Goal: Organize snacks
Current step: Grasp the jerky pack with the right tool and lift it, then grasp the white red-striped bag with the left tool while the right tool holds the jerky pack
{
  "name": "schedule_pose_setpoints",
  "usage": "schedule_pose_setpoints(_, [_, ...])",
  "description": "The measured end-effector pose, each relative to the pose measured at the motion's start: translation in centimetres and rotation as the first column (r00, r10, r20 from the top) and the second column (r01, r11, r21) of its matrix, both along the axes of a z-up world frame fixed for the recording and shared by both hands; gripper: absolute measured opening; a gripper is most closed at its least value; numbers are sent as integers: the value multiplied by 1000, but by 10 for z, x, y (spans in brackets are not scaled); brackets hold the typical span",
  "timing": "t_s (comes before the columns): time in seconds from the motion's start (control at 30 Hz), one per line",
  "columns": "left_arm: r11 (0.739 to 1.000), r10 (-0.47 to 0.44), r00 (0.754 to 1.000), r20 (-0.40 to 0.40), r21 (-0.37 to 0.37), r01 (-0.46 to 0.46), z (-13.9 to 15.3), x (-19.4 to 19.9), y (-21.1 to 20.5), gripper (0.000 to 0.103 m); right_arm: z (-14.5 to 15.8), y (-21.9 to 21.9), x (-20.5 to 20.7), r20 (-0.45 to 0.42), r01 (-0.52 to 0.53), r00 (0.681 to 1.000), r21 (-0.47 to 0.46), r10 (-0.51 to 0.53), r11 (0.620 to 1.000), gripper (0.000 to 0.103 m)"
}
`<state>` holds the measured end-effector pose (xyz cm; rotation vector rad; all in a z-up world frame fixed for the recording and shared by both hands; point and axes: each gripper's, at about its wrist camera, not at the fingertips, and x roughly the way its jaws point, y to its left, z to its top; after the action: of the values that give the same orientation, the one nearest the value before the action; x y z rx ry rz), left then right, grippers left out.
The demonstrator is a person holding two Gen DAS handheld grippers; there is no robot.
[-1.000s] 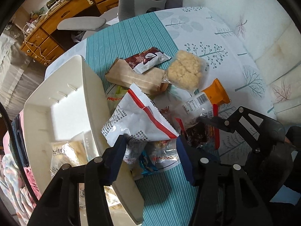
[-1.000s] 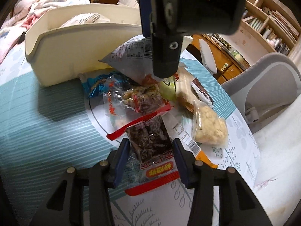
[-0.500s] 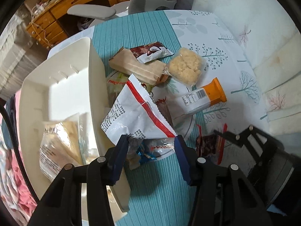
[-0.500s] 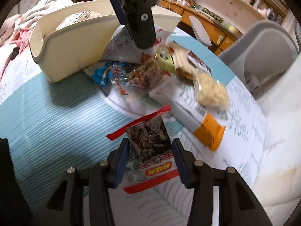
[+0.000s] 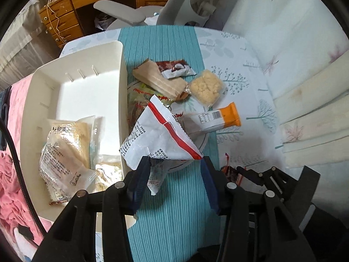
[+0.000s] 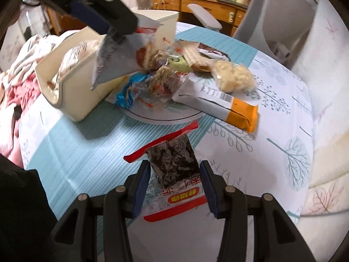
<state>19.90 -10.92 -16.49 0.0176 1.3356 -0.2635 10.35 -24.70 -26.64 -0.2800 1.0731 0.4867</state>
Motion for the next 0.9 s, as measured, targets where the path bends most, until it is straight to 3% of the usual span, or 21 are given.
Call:
schedule_pose_setpoints(0.03, [1000, 2, 1000, 11, -9, -2, 5, -2, 2, 44, 2, -1, -1, 1, 10, 1000, 6, -10, 1000, 47])
schedule_pose_setpoints(0.07, [1000, 2, 1000, 18, -14, -2, 8, -3, 3, 30, 5, -2, 0, 1, 22, 1000, 14, -22, 1000, 47])
schedule_pose_setpoints(0.1, [1000, 3, 1000, 24, -21, -2, 12, -5, 5, 3, 7, -3, 0, 2, 33, 999, 21, -33, 999, 47])
schedule_pose_setpoints(0.2, [997, 16, 1000, 17, -77, -15, 22, -8, 13, 3, 16, -3, -1, 5, 67, 998, 27, -68, 997, 47])
schedule_pose_setpoints(0.5, [993, -23, 998, 53, -119, 29, 41, -18, 41, 3, 39, 5, -4, 26, 166, 986, 51, -167, 985, 47])
schedule_pose_setpoints(0.63, [989, -83, 995, 61, -120, 89, 45, -18, 46, 4, 46, 13, -6, 25, 223, 974, 52, -224, 973, 47])
schedule_pose_setpoints(0.77, [983, -156, 985, 77, -82, 162, 47, -13, 46, 15, 52, 16, -7, 11, 281, 959, 79, -282, 957, 47])
schedule_pose_setpoints(0.9, [970, -235, 970, 61, -48, 238, 41, -8, 41, 18, 57, 16, -7, 9, 323, 946, 95, -325, 942, 47])
